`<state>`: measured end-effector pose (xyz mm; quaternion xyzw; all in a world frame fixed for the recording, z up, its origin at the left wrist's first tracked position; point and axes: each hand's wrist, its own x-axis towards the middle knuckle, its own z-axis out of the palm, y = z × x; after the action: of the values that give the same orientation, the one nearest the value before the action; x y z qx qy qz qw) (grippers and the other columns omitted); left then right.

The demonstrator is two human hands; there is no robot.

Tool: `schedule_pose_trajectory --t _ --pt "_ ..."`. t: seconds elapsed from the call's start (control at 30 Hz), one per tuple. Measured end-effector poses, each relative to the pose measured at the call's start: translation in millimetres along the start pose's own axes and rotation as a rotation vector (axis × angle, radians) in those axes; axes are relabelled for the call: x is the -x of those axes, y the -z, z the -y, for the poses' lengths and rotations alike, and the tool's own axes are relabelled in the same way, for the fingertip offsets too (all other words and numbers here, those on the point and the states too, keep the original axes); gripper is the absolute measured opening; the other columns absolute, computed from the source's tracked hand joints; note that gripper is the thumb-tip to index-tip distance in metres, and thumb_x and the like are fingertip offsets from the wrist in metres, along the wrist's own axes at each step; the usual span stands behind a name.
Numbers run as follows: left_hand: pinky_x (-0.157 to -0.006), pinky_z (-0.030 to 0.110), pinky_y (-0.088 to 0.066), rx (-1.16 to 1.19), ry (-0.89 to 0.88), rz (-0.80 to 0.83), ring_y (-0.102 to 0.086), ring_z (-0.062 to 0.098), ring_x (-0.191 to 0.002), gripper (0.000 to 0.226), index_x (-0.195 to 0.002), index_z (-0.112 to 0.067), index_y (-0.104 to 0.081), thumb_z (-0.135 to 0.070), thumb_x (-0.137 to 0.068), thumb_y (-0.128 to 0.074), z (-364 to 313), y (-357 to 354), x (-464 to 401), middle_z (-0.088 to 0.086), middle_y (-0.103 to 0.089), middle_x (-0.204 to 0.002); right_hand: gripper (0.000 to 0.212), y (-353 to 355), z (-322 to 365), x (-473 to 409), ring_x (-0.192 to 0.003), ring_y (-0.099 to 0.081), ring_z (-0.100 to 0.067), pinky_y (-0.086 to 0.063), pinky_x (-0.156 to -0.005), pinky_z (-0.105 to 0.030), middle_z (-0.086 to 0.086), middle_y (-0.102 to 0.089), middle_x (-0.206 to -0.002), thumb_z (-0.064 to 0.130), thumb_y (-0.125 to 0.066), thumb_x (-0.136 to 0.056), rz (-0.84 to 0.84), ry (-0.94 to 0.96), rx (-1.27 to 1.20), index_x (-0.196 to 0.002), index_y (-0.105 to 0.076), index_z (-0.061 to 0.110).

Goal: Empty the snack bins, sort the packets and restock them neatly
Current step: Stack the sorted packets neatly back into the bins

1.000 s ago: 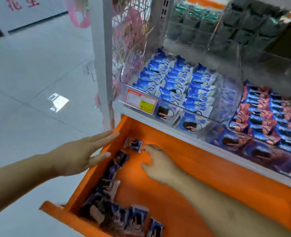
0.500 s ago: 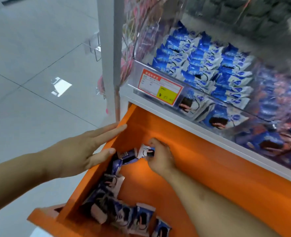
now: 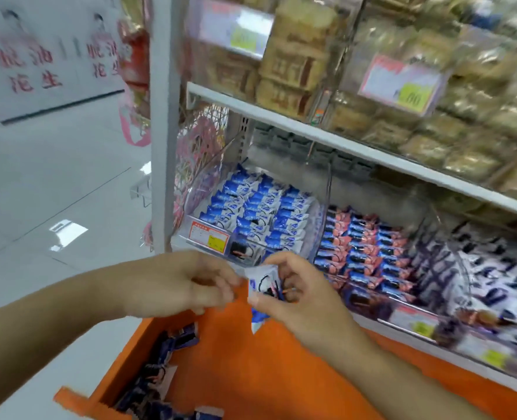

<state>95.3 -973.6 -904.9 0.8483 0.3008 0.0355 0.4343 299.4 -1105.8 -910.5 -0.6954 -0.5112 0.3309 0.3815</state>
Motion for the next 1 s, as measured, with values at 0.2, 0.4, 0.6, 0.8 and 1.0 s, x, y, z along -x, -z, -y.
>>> schedule_pose_trajectory --t 0.2,0.4,0.6,0.8,1.0 --pt "-0.085 0.033 -0.06 0.242 -0.076 -0.137 -0.074 0.016 -0.088 0.019 -0.107 -0.016 -0.071 -0.027 -0.093 -0.077 -69.3 -7.3 -14.0 0.007 -0.075 -0.1 0.046 31.1 28.4 -6.8 -0.062 -0.063 -0.021 -0.055 -0.062 -0.044 -0.002 -0.071 -0.077 0.064 -0.085 -0.074 -0.271 -0.066 -0.093 -0.095 -0.065 0.028" --pt "-0.064 0.017 -0.053 0.339 -0.005 -0.327 -0.071 0.023 -0.073 0.02 -0.115 -0.018 -0.068 -0.02 -0.096 -0.072 -83.3 -0.2 -39.1 0.009 -0.072 -0.082 0.021 69.5 35.7 -13.1 -0.077 -0.077 -0.018 -0.064 -0.076 -0.044 0.003 -0.08 -0.084 0.035 -0.07 -0.1 -0.14 -0.039 -0.072 -0.098 -0.063 0.015" --pt "-0.086 0.041 -0.06 0.157 -0.117 -0.291 -0.074 0.018 -0.081 0.019 -0.111 -0.037 -0.071 -0.027 -0.095 -0.074 -72.4 6.7 -66.6 0.005 -0.075 -0.084 0.032 86.7 18.2 -38.9 -0.089 -0.067 0.001 -0.055 -0.072 -0.017 0.017 -0.068 -0.109 0.028 -0.08 -0.093 -0.162 0.097 0.139 -0.115 -0.067 0.047" --pt "-0.09 0.047 -0.059 0.09 -0.126 -0.233 -0.074 0.017 -0.087 0.014 -0.106 -0.03 -0.073 -0.028 -0.093 -0.077 -60.9 22.4 -109.6 -0.003 -0.077 -0.09 0.018 99.5 4.0 -58.8 -0.062 -0.058 -0.004 -0.046 -0.061 -0.019 0.022 -0.07 -0.09 0.027 -0.081 -0.091 -0.351 0.15 0.223 -0.1 -0.074 0.041" --pt "-0.062 0.002 -0.044 -0.236 0.001 -0.006 -0.068 -0.006 -0.079 0.009 -0.089 -0.032 -0.084 -0.029 -0.081 -0.089 -39.7 21.6 -148.7 -0.017 -0.078 -0.084 0.014 109.5 -5.7 -59.9 -0.06 -0.055 -0.006 -0.044 -0.058 -0.018 0.02 -0.066 -0.081 0.031 -0.081 -0.091 -0.376 0.135 0.201 -0.099 -0.075 0.042"
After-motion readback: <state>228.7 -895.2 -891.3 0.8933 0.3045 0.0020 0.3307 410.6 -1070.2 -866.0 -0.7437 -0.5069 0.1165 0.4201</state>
